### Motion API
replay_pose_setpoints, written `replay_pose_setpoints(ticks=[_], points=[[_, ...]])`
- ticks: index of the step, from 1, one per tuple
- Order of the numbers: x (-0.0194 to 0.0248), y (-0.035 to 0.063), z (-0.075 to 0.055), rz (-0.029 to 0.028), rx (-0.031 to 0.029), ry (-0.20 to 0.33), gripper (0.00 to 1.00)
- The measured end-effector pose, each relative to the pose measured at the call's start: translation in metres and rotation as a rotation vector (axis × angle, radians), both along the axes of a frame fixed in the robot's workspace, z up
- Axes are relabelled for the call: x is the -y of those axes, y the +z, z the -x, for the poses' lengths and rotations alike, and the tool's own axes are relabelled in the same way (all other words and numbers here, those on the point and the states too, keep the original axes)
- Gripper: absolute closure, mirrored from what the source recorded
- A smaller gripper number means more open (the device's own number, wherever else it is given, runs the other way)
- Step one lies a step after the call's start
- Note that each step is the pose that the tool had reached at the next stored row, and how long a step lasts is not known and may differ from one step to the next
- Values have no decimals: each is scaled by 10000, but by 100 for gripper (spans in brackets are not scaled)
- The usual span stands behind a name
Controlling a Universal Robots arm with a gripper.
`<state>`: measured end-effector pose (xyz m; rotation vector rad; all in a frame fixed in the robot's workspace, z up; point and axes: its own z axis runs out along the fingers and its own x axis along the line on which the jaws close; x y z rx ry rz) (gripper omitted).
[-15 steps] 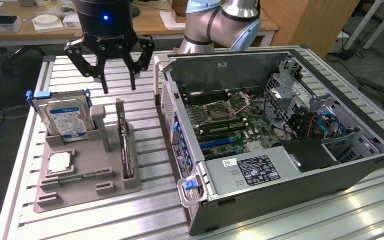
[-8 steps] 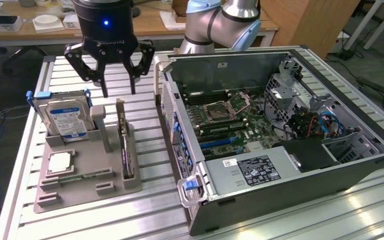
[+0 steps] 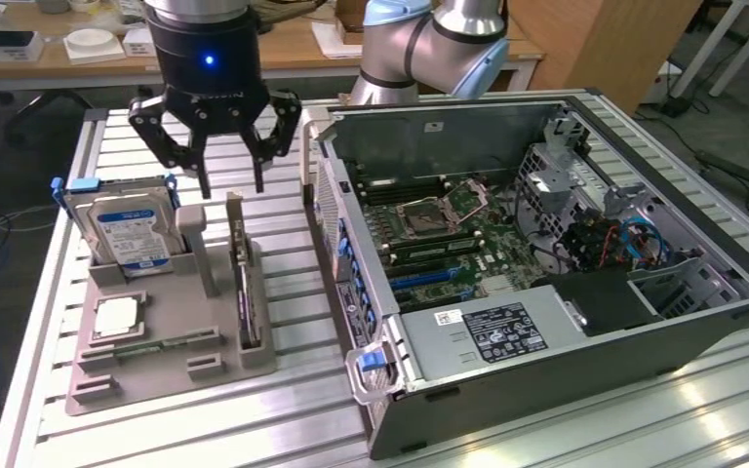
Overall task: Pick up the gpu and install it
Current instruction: 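Pick up the gpu and move the gpu toward the slot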
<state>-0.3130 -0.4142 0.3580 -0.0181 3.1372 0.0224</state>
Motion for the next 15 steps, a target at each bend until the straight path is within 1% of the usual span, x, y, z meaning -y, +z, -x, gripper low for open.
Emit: replay_pose_setpoints(ticks=[4, 15], points=[[0, -49, 0, -1, -5, 0, 44], [4, -147, 4, -1, -5, 0, 44]])
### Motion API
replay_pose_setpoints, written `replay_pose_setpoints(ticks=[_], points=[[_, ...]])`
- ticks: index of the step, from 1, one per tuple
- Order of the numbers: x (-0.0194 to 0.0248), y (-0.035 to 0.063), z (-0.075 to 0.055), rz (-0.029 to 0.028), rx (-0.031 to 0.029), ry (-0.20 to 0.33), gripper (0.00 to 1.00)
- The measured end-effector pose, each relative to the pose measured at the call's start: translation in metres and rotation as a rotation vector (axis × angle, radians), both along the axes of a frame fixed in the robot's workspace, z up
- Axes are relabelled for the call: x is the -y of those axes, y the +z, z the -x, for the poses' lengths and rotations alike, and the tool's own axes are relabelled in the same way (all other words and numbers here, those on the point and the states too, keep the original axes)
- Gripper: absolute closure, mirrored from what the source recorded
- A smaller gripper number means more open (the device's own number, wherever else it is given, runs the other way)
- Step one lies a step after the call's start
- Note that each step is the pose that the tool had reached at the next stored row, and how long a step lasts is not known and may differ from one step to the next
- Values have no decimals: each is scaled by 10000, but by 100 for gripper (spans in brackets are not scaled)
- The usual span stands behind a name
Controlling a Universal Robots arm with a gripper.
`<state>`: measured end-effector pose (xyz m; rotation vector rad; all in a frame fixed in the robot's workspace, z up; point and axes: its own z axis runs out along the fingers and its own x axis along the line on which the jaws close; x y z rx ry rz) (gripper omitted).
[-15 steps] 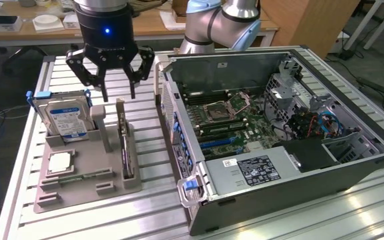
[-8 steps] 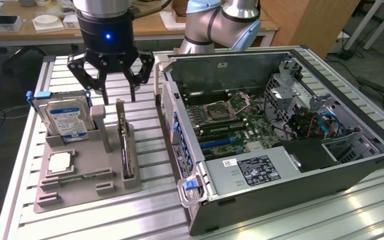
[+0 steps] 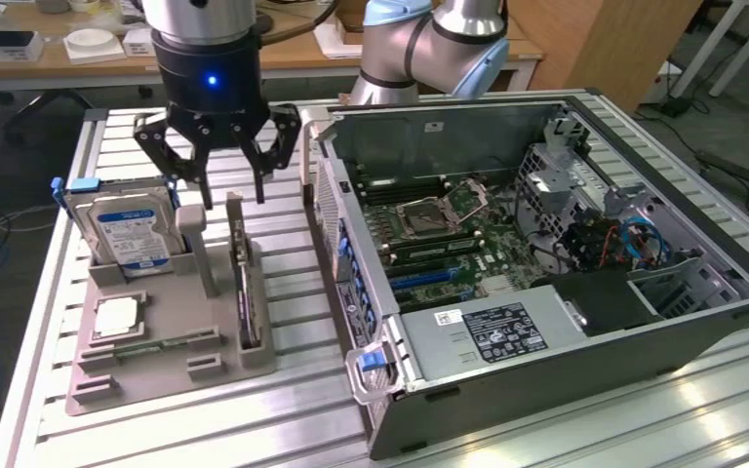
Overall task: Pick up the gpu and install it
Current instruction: 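Pick up the gpu and move the gpu toward the slot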
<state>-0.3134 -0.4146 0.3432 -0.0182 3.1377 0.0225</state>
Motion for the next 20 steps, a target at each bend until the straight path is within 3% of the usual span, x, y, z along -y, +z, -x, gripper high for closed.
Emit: replay_pose_setpoints(ticks=[10, 20], points=[[6, -76, 2, 1, -2, 1, 44], [63, -118, 3, -1, 1, 0, 44]])
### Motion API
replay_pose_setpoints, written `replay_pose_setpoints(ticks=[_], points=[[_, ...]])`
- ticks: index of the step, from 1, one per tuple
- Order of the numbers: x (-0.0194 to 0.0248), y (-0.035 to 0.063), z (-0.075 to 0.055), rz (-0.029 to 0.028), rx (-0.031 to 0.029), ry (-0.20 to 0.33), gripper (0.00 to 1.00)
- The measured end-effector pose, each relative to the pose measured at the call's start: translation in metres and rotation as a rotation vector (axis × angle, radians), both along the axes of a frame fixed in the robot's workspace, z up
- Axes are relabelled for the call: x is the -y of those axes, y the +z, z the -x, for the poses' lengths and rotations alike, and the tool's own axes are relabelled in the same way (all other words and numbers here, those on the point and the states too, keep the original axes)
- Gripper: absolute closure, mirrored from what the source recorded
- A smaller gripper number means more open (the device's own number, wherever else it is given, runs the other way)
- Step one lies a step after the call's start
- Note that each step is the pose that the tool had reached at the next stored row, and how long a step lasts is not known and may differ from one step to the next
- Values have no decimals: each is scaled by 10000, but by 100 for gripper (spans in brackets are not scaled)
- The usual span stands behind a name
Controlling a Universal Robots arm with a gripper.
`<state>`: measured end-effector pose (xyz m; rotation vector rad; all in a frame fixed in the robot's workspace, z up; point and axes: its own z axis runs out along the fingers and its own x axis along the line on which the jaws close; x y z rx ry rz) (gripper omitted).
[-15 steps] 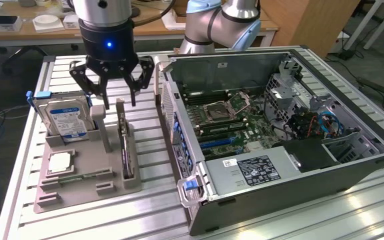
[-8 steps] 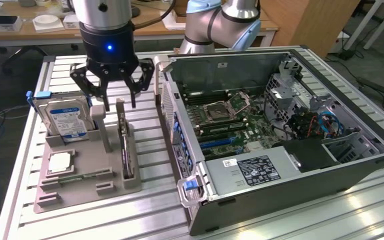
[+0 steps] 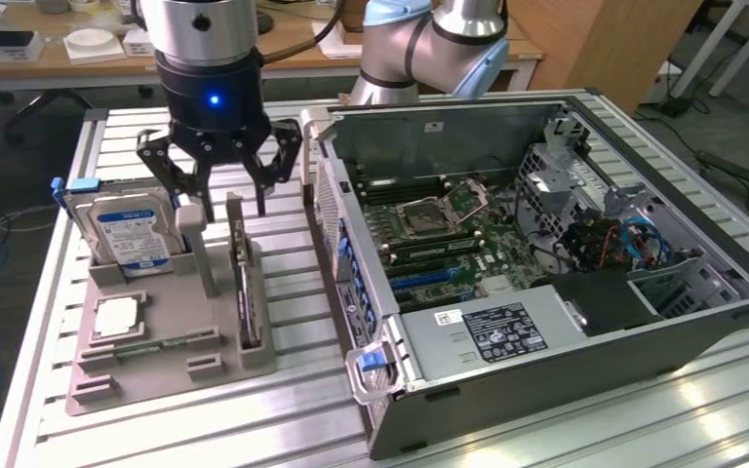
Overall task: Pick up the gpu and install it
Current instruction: 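Pick up the gpu and move the gpu toward the slot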
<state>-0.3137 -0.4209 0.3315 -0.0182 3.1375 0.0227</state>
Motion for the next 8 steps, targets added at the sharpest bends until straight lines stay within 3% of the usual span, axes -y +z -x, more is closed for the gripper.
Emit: replay_pose_setpoints(ticks=[8], points=[[56, -9, 0, 2, -2, 0, 44]])
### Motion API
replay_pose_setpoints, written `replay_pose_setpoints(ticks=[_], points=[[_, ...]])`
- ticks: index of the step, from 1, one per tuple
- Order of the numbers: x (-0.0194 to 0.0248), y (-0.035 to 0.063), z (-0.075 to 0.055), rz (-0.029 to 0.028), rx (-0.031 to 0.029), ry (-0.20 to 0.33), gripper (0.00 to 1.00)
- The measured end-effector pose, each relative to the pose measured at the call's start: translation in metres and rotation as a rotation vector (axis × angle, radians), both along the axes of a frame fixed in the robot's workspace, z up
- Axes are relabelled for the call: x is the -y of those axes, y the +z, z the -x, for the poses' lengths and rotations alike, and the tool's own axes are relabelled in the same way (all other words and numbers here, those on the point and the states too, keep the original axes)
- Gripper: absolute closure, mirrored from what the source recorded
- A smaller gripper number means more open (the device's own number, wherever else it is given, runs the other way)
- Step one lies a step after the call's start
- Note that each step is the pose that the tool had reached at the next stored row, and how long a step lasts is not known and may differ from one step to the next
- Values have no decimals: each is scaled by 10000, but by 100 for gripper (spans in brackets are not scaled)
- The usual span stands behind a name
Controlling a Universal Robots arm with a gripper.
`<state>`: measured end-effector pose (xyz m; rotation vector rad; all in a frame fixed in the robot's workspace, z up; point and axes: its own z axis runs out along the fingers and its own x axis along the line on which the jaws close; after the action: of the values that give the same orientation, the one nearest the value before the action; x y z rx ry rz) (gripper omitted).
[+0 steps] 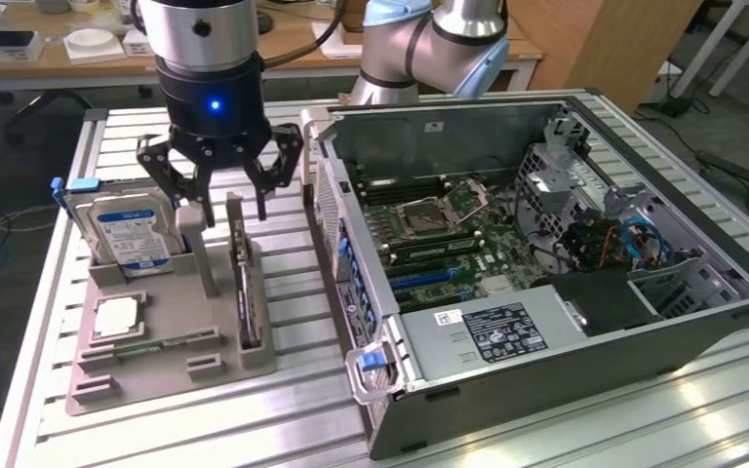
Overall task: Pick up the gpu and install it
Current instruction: 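Pick up the gpu and move the gpu toward the slot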
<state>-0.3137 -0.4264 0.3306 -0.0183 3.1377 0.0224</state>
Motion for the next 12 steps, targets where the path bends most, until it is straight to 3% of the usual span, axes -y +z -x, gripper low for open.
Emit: replay_pose_setpoints(ticks=[12], points=[[68, -3, 0, -1, 1, -1, 44]])
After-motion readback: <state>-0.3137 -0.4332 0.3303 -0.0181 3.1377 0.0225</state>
